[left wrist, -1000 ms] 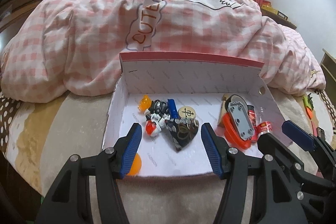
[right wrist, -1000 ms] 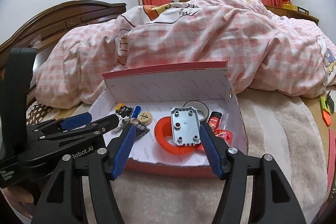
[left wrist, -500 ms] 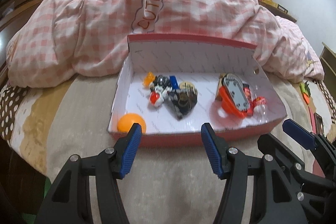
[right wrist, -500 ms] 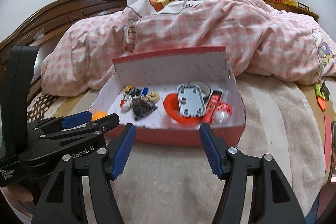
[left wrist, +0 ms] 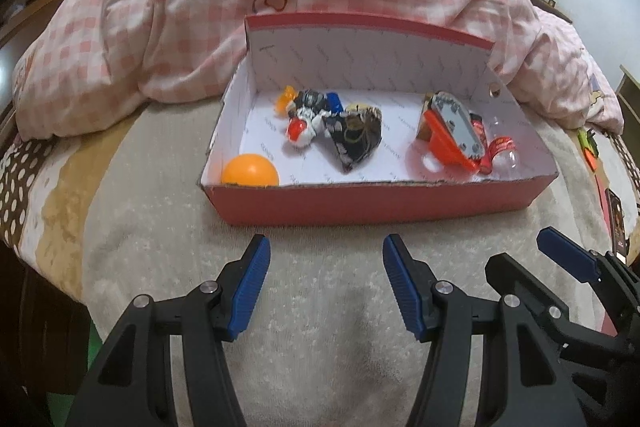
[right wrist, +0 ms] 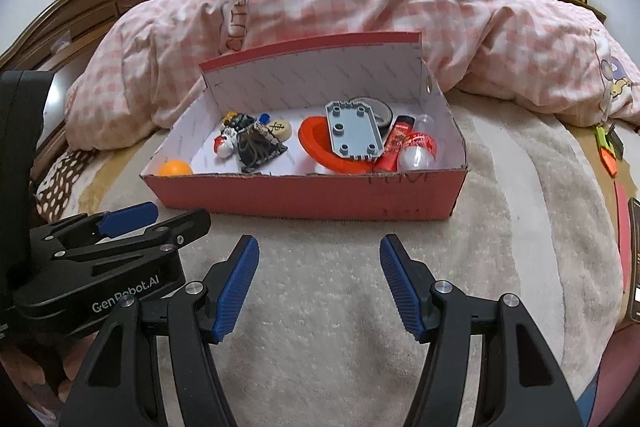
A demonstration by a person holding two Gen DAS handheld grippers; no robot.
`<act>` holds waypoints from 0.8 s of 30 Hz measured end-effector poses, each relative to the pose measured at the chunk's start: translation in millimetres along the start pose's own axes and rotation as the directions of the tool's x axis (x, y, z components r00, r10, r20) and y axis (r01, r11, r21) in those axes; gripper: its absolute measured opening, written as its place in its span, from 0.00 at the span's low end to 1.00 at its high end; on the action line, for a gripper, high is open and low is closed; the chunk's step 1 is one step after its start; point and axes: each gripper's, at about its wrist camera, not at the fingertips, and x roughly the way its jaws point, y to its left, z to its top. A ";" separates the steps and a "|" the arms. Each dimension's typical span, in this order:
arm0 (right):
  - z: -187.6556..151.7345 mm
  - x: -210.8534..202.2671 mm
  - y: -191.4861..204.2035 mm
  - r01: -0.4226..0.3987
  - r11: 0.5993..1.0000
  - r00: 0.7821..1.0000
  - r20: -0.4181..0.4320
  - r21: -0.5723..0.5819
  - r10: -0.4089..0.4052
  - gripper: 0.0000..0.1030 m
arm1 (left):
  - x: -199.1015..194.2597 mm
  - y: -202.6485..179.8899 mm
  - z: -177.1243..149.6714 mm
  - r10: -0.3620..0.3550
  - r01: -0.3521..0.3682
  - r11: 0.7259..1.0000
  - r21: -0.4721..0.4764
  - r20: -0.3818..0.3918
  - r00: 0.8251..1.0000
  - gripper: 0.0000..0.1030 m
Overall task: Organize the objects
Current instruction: 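Withdraw both open tools from the shoebox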
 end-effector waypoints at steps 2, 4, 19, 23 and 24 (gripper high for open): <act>-0.8 1.5 0.4 0.000 1.000 1.000 -0.004 -0.001 0.000 0.63 | 2.3 0.7 -1.6 -0.001 0.001 1.000 -0.003 -0.010 1.000 0.57; -1.6 3.1 0.3 0.000 1.000 1.000 -0.009 0.000 0.000 0.63 | 4.6 1.6 -3.6 0.000 -0.001 1.000 -0.006 -0.019 1.000 0.57; -5.5 10.9 -2.9 0.004 1.000 0.999 -0.037 0.014 -0.004 0.63 | 12.6 0.7 -6.4 0.015 -0.015 1.000 0.004 -0.050 0.999 0.57; -6.1 11.9 -2.9 0.004 1.000 0.999 -0.042 0.019 -0.003 0.63 | 13.3 0.7 -6.9 0.019 -0.018 1.000 0.006 -0.053 0.998 0.57; -6.3 12.0 -3.0 0.004 1.000 0.999 -0.043 0.020 -0.003 0.63 | 13.5 0.8 -7.1 0.019 -0.019 1.000 0.006 -0.055 0.998 0.57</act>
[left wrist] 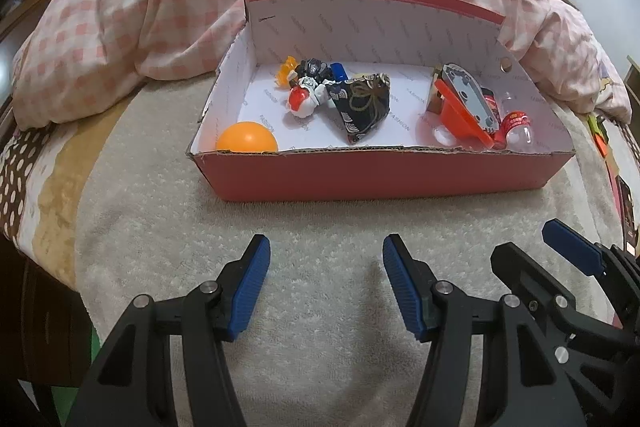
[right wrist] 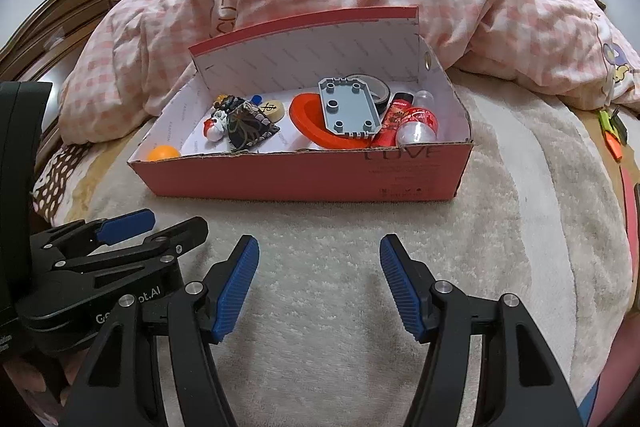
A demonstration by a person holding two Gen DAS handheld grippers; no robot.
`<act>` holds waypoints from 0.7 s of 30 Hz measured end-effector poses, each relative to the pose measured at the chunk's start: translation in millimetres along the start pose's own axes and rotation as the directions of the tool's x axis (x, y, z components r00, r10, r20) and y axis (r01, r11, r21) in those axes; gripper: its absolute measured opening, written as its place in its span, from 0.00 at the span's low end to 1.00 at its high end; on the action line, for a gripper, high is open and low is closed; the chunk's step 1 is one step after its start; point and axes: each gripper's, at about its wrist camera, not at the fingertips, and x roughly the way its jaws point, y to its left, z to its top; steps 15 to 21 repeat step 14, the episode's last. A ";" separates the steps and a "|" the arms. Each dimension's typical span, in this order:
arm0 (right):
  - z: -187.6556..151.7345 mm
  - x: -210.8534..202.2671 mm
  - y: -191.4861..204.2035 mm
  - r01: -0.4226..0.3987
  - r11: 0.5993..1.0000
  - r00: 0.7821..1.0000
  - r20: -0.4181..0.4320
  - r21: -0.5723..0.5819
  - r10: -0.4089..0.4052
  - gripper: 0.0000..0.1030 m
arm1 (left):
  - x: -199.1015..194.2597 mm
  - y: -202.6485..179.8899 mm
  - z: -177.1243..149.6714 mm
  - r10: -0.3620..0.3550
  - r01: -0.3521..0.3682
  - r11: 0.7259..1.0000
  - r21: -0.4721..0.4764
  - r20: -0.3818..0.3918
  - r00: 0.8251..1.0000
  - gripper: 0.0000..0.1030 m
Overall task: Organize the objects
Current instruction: 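Withdraw both open tools from the shoebox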
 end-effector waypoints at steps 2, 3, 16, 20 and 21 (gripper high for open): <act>-0.2 0.4 -0.3 -0.001 1.000 1.000 -0.002 0.003 0.001 0.63 | 0.4 0.0 -0.3 0.000 0.000 1.000 -0.003 -0.001 1.000 0.57; -0.2 0.3 -0.3 -0.001 1.000 1.000 -0.002 0.003 0.001 0.63 | 0.6 0.0 -0.5 0.001 -0.001 1.000 -0.004 -0.001 1.000 0.57; -4.4 5.1 -1.1 0.005 1.000 1.000 -0.015 0.010 -0.005 0.63 | 4.7 -0.2 -3.7 0.005 -0.005 1.000 -0.006 -0.019 1.000 0.57; -4.4 5.1 -1.1 0.005 1.000 1.000 -0.015 0.010 -0.005 0.63 | 4.7 -0.2 -3.7 0.005 -0.005 1.000 -0.006 -0.019 1.000 0.57; -4.4 5.1 -1.1 0.005 1.000 1.000 -0.015 0.010 -0.005 0.63 | 4.7 -0.2 -3.7 0.005 -0.005 1.000 -0.006 -0.019 1.000 0.57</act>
